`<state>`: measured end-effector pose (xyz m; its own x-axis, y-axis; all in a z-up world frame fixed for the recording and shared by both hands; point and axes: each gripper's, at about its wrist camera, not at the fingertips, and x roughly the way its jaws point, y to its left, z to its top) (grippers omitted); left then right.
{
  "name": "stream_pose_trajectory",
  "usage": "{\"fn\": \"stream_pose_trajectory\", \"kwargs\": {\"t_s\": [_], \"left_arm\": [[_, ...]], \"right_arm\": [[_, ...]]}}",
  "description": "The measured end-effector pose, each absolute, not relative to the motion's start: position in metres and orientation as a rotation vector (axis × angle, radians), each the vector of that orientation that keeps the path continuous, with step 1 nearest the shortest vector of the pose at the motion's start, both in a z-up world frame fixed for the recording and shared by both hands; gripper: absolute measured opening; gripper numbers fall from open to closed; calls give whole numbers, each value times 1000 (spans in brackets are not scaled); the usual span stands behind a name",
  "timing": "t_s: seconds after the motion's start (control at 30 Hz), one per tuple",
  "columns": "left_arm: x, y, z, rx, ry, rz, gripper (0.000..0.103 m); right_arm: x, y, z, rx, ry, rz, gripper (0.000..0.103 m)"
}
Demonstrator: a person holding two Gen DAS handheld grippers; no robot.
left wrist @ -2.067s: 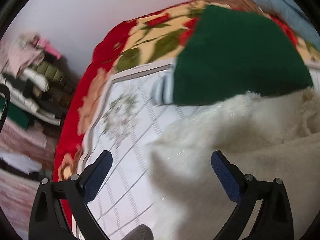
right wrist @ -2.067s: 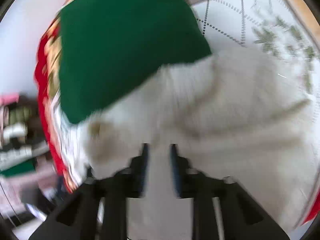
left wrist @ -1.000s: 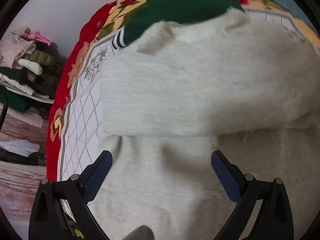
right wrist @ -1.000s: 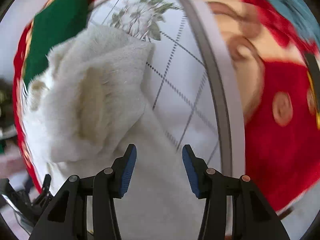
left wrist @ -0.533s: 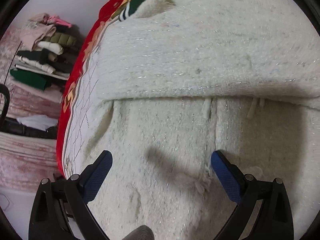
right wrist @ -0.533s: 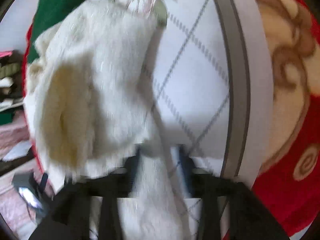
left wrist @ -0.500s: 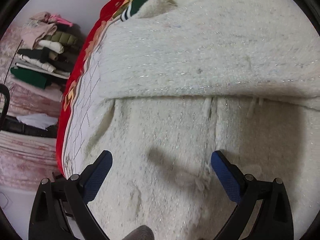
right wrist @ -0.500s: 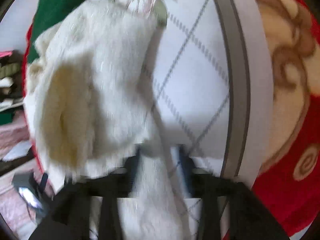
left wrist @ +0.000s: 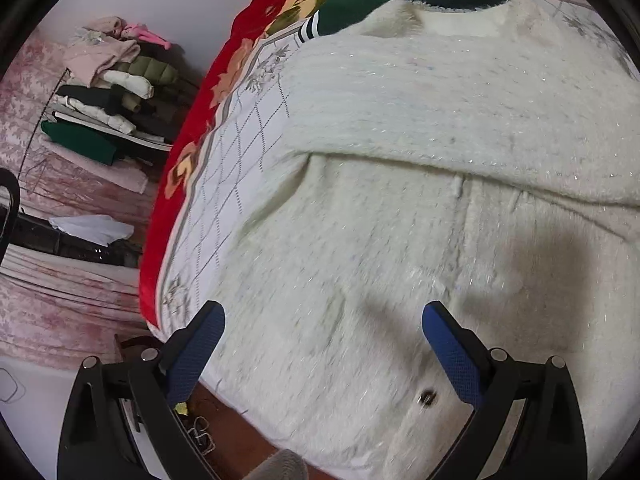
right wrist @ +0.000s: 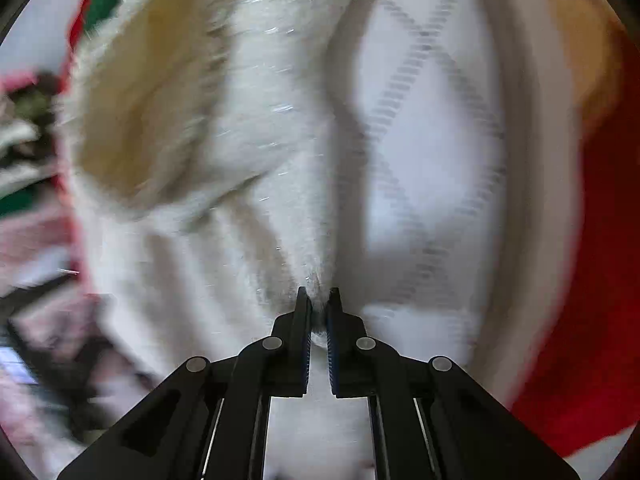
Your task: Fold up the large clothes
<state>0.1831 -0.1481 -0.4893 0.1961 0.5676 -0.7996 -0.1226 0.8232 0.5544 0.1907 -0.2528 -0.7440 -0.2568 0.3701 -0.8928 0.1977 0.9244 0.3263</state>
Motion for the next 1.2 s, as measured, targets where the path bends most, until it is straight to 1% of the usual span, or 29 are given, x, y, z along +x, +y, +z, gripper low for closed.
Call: {"fn": "stream_pose_trajectory", "kwargs": {"t_s": [0.07,0.1,0.13,0.17,0.2,0.27,0.33,0.37,0.4,0.43,0.47,0.63,0.67,0.87,0.97,1.0,1.2], "left_arm": [[175,-153,-488,432,1291,494,101],[170,-160,-487,445,1290,488,101],[166,-165,-486,449,1284,482,101],[162,-173,-486,453,1277,471,101],[158,-181,-485,456,1276,461,101],[150,-198,-485,455,1268,434,101],[141,-217,-483,483,1257,411,101],[135,-230,-481,489,1249,387,101],[129,-241,-478,490,1243,365,101],[125,-251,-476,491,1243,346,101],[118,-265,-475,491,1246,321,101],[94,-324,-479,514,1278,260,101],[90,-336,-483,531,1278,267,101],[83,-395,-531,557,1371,328,101],[87,-410,-556,588,1411,354,101],[91,-411,-566,615,1414,383,103],[123,-384,-569,659,1367,602,103]], "right_arm": [[187,-267,-750,496,1867,189,9],[189,-275,-744,461,1860,191,25],[190,-278,-732,407,1831,182,35],[189,-282,-719,366,1789,189,54],[188,-283,-709,347,1763,207,66],[183,-286,-691,309,1739,221,74],[176,-289,-680,304,1729,202,74],[170,-294,-674,302,1728,180,78],[164,-298,-668,299,1731,155,92],[158,-309,-664,293,1734,133,101],[154,-328,-665,287,1734,113,103],[138,-371,-648,313,1725,61,103],[132,-365,-646,307,1723,58,103],[138,-419,-661,264,1768,121,103],[145,-419,-673,249,1768,149,103],[146,-424,-675,251,1769,152,103],[156,-437,-693,338,1784,191,103]]}}
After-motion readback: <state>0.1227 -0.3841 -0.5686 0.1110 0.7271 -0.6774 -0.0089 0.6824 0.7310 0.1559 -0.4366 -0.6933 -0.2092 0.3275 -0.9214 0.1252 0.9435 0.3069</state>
